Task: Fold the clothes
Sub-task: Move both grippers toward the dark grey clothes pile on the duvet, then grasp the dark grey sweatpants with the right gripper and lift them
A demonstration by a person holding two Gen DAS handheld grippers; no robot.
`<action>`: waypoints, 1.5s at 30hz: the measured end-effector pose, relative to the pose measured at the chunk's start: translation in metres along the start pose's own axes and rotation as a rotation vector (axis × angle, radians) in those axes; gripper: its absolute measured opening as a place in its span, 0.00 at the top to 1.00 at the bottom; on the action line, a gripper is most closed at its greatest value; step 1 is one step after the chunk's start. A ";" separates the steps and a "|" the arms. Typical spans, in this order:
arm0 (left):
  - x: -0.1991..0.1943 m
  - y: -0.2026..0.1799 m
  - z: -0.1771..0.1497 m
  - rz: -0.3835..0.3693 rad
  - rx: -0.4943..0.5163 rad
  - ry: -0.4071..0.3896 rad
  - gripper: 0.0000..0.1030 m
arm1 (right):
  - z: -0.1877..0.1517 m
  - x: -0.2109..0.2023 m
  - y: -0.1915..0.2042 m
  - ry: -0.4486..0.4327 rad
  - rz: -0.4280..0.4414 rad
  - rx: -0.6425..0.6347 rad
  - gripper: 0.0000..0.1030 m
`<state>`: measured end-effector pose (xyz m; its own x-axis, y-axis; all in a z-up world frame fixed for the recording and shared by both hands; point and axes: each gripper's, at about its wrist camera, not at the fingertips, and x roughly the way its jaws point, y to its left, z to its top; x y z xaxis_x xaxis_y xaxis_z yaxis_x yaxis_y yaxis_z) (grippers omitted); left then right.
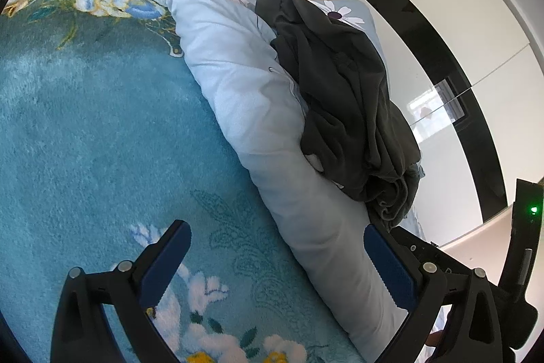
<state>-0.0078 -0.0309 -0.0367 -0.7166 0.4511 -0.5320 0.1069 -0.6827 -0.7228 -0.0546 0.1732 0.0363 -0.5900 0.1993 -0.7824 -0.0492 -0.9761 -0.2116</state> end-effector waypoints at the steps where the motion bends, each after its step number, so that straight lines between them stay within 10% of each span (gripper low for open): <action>1: -0.001 0.000 0.001 0.000 -0.001 -0.004 0.00 | 0.003 0.000 -0.001 -0.007 -0.001 -0.009 0.15; 20: -0.031 0.043 0.037 0.147 -0.064 -0.110 0.00 | 0.173 0.075 0.092 -0.058 -0.172 -0.279 0.16; 28: -0.029 0.055 0.042 0.137 -0.102 -0.108 0.00 | 0.181 0.105 0.074 0.039 -0.311 -0.127 0.81; 41: -0.038 0.029 0.016 0.114 -0.018 -0.041 0.00 | 0.198 0.004 0.029 -0.123 -0.479 -0.260 0.93; 45: -0.052 0.013 0.005 0.108 0.058 -0.025 0.00 | 0.186 -0.061 0.008 -0.210 -0.414 -0.250 0.93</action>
